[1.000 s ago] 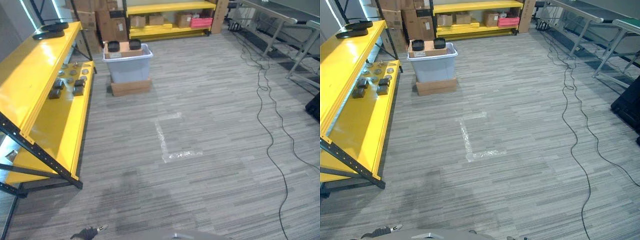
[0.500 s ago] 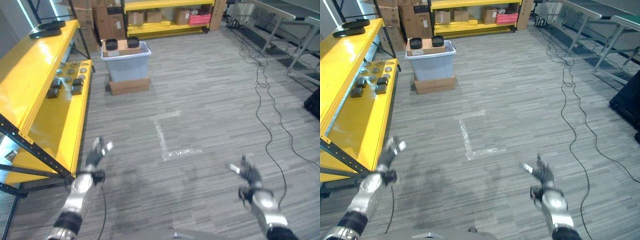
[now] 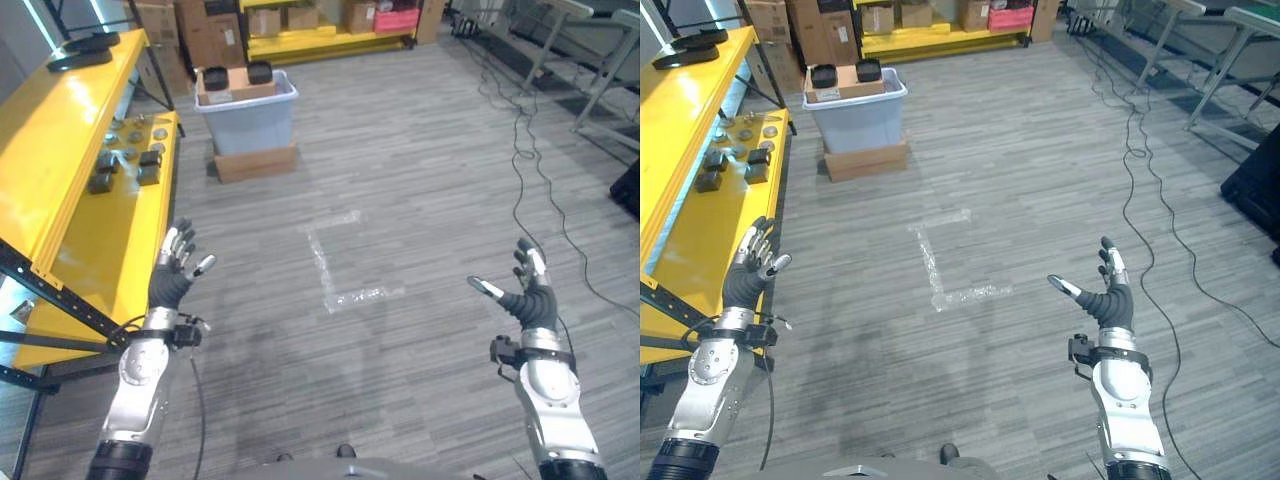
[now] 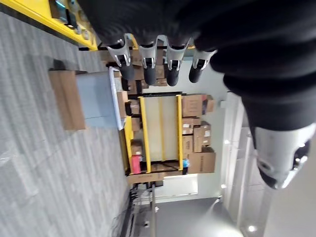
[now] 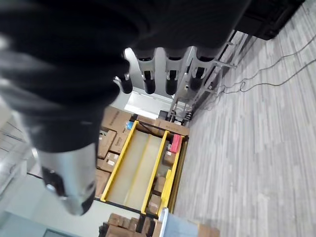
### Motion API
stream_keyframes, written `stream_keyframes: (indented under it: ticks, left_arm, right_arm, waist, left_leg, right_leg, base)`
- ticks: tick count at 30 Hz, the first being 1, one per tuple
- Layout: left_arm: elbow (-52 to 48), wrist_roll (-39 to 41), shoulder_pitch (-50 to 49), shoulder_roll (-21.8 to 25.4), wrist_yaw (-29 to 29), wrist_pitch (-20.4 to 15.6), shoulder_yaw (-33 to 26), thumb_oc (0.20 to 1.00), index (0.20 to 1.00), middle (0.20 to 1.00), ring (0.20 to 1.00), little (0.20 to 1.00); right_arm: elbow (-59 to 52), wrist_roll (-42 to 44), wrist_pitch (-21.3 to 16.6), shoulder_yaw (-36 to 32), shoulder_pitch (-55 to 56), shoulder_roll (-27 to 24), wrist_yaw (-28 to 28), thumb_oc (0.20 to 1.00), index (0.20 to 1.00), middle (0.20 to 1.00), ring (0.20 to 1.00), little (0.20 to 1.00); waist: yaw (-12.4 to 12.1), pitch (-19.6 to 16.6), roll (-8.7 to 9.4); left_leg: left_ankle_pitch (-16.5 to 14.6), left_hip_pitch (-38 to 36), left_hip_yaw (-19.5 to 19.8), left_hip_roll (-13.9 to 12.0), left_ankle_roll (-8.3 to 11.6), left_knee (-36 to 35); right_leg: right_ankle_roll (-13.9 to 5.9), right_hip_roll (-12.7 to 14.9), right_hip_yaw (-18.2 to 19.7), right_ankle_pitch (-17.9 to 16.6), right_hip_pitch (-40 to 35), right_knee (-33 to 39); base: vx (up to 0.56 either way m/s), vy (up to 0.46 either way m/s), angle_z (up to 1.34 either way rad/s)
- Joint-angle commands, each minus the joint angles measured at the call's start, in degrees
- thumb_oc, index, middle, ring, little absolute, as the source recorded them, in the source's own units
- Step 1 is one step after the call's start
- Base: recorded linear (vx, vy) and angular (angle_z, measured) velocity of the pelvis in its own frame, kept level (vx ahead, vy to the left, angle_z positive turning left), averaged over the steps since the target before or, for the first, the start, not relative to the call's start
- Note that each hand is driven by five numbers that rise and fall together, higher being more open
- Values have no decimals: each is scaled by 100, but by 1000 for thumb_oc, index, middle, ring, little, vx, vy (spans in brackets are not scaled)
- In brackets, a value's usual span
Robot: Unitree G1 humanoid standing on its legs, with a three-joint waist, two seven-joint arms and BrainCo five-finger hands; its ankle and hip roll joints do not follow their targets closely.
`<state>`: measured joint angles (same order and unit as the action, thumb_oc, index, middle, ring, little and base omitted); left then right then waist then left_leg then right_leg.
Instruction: Move parts from the plastic box to the shelf.
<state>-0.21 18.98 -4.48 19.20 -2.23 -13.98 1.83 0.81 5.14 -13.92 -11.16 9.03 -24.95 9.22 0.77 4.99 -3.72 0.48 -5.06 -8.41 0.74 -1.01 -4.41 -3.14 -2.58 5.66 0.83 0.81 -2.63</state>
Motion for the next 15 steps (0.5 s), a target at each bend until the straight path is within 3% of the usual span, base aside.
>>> stream_keyframes:
  ticks: [1,2,3,6,8,9,12,15]
  left_arm:
    - [120,15,188,279,156,-176,-36,1000,1000,1000,1000,1000]
    - [37,3,153,305,188,-168,-69,1000,1000,1000,1000,1000]
    - [-15,5,132,319,173,-155,-90,1000,1000,1000,1000,1000]
    - [-47,-60,130,257,72,-164,-131,1000,1000,1000,1000,1000]
    - [-29,-76,68,185,26,-168,-143,1000,1000,1000,1000,1000]
    - [-5,-59,10,163,15,-167,-150,1000,1000,1000,1000,1000]
    - [56,84,23,138,-63,-130,-72,1000,1000,1000,1000,1000]
    - [105,290,328,65,-233,-234,-22,1000,1000,1000,1000,1000]
  right_arm:
    - [-348,30,-312,-73,-57,-199,-198,1000,1000,1000,1000,1000]
    - [-404,66,-315,-79,-51,-237,-269,1000,1000,1000,1000,1000]
    - [-446,114,-315,-68,-28,-286,-331,1000,1000,1000,1000,1000]
    - [-384,91,-269,30,-126,-435,-334,1000,1000,1000,1000,1000]
    - [-457,-14,-223,30,-158,-489,-310,1000,1000,1000,1000,1000]
    - [-474,-11,-210,36,-162,-480,-299,1000,1000,1000,1000,1000]
    - [-401,49,-195,333,-537,-572,-212,1000,1000,1000,1000,1000]
    - [-281,16,-182,650,-1008,-628,-106,1000,1000,1000,1000,1000]
  waist:
    - [-5,-70,195]
    - [-19,3,246]
    - [-72,133,314]
    - [-212,369,427]
    - [-282,366,454]
    - [-297,329,437]
    - [-467,295,291]
    - [-657,253,291]
  left_leg:
    - [-1152,96,-310,-348,383,1282]
    - [-1250,323,-387,-389,410,1847]
    - [-1144,658,-329,-411,455,2506]
    - [-909,1407,37,-345,477,3486]
    - [-1069,1738,202,-287,396,3239]
    - [-997,1736,262,-248,388,2858]
    - [-328,1856,526,-240,452,1432]
    - [-44,2017,584,-243,544,740]
  right_leg:
    - [-655,221,247,1031,272,-972]
    - [-608,241,284,1061,235,-1031]
    - [-547,254,317,1050,201,-1092]
    - [-423,256,389,1012,178,-1051]
    - [-420,272,405,1045,126,-932]
    - [-434,250,436,1061,110,-864]
    - [-497,88,547,1102,37,-617]
    - [-635,123,643,1309,-208,-419]
  base:
    - [16,-106,-2]
    - [5,-143,-4]
    - [6,-160,-10]
    - [30,-142,-18]
    - [152,-41,-32]
    - [216,23,-4]
    - [196,60,1]
    - [254,90,-41]
